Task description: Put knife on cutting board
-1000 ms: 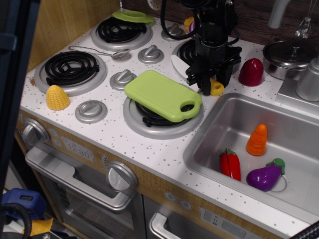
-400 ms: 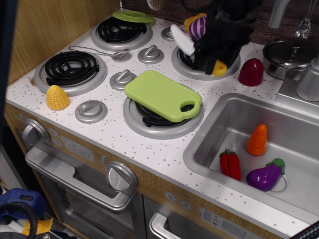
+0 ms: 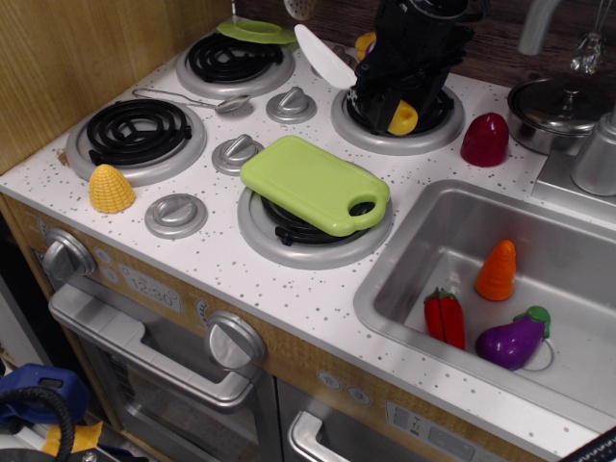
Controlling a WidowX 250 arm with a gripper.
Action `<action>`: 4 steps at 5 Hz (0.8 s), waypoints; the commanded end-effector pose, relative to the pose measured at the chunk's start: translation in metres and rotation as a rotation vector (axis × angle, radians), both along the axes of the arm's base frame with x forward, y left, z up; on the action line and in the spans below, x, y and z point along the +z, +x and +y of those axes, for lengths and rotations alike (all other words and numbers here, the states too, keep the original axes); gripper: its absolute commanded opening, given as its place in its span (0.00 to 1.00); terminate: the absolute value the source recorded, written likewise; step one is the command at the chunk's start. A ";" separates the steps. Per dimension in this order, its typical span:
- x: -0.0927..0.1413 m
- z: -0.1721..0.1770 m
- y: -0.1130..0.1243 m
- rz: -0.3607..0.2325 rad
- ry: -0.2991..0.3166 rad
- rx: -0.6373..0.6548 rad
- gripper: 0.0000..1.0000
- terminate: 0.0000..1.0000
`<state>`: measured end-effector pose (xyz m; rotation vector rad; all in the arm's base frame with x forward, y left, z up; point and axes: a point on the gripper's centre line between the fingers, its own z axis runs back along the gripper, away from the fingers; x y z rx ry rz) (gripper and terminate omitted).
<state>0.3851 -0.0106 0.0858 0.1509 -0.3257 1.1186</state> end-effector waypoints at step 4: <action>-0.010 0.007 -0.026 -0.087 -0.122 0.040 0.00 0.00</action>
